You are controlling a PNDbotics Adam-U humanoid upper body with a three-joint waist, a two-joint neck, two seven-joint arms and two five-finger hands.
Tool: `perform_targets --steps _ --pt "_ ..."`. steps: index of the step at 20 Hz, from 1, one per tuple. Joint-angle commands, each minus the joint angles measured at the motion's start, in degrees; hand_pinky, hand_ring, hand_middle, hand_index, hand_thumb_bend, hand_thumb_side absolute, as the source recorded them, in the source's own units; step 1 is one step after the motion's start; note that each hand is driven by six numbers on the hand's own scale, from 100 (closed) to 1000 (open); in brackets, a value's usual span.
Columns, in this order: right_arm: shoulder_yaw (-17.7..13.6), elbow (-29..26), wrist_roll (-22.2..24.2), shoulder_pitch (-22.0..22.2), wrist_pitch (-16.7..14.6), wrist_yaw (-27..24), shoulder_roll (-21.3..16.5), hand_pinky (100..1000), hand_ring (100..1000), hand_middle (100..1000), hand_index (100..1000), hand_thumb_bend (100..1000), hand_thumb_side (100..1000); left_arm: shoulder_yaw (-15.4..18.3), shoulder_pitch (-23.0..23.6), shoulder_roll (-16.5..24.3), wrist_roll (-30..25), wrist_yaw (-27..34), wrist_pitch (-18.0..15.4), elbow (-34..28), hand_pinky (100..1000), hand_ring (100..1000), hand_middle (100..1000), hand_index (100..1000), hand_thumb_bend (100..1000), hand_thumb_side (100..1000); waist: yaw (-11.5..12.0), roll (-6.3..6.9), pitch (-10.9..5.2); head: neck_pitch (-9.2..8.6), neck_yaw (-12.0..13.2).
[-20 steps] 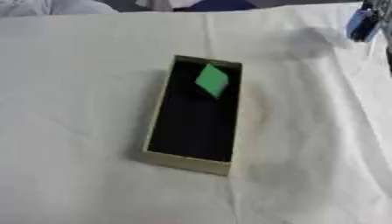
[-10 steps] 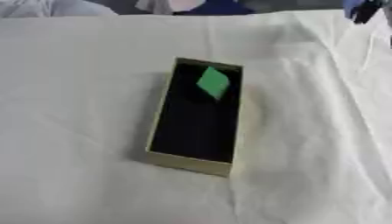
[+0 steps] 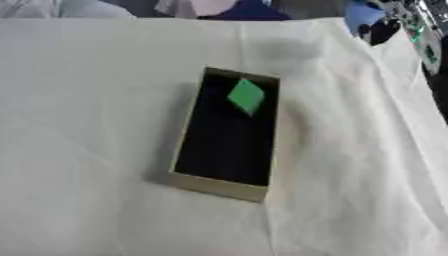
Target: Pick up objects on the table and place them in the box.
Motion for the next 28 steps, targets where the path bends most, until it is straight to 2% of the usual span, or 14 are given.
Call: perform_targets --steps 1,2,3,5,6,7,9,12,15,20,28 --pt "4.17 -5.61 -2.59 0.83 -2.85 -3.03 -2.99 668 560 449 590 100 100 0.54 -0.18 2.06 0.05 -0.09 -0.1 -1.15 729 790 766 878 284 901 -0.08 -0.01 -1.38 0.3 0.32" --pt "5.56 -6.94 -3.45 1.67 -3.71 -3.89 -3.54 667 559 449 590 100 100 0.53 -0.13 2.12 0.05 -0.09 -0.09 -1.15 730 790 766 878 284 900 -0.13 -0.04 -1.55 0.3 0.34" --pt "7.11 -7.68 -4.39 2.24 -6.79 -6.97 -4.76 667 558 448 590 100 100 0.55 -0.01 2.19 0.07 -0.11 -0.08 -1.15 730 790 766 878 285 899 -0.33 -0.07 -1.75 0.3 0.49" --pt "6.91 -5.41 -3.86 2.06 -18.78 -21.47 -9.15 666 555 446 588 100 100 0.69 0.36 2.35 0.19 -0.22 -0.07 -1.15 730 790 765 878 286 898 -0.76 -0.19 -2.14 0.3 0.79" --pt "6.74 -4.3 -1.82 1.74 -22.04 -28.92 -10.82 664 552 444 586 100 100 0.72 0.46 2.44 0.25 -0.26 -0.06 -1.15 730 789 765 878 287 897 -0.84 -0.27 -2.28 0.3 0.8" --pt "6.92 -3.85 0.72 1.49 -23.68 -35.2 -11.97 664 550 443 585 100 100 0.73 0.53 2.53 0.3 -0.3 -0.05 -1.15 730 789 765 878 288 896 -0.89 -0.37 -2.41 0.3 0.79" --pt "7.34 -4.54 4.98 1.16 -24.12 -43.98 -13.16 663 546 440 583 100 100 0.71 0.59 2.69 0.36 -0.33 -0.05 -1.15 730 789 765 878 288 896 -0.97 -0.51 -2.62 0.3 0.81" --pt "8.54 -6.9 8.54 0.62 -23.16 -51.57 -13.68 661 540 433 577 100 100 0.6 0.52 2.76 0.33 -0.31 -0.03 -1.15 730 789 765 878 290 894 -0.9 -0.71 -2.88 0.3 0.74" --pt "10.31 -8.05 10.21 -0.13 -22.55 -55.77 -13.87 659 538 433 576 100 100 0.55 0.59 2.81 0.32 -0.28 0.03 -1.15 730 789 765 878 291 893 -0.74 -0.91 -3.17 0.3 0.71" --pt "12.38 -7.64 10.51 -1.85 -22.39 -59.08 -12.18 656 530 428 573 100 100 0.43 0.63 2.86 0.24 -0.15 0.12 -1.15 730 789 764 878 294 890 -0.53 -1.01 -3.69 0.3 0.72" --pt "14.34 -6.45 9.26 -5.24 -23.28 -56.99 -6.44 655 529 426 570 100 100 0.16 0.43 2.64 -0.03 0.12 0.18 -1.15 730 789 764 878 295 889 -0.31 -0.86 -3.96 0.3 0.1"
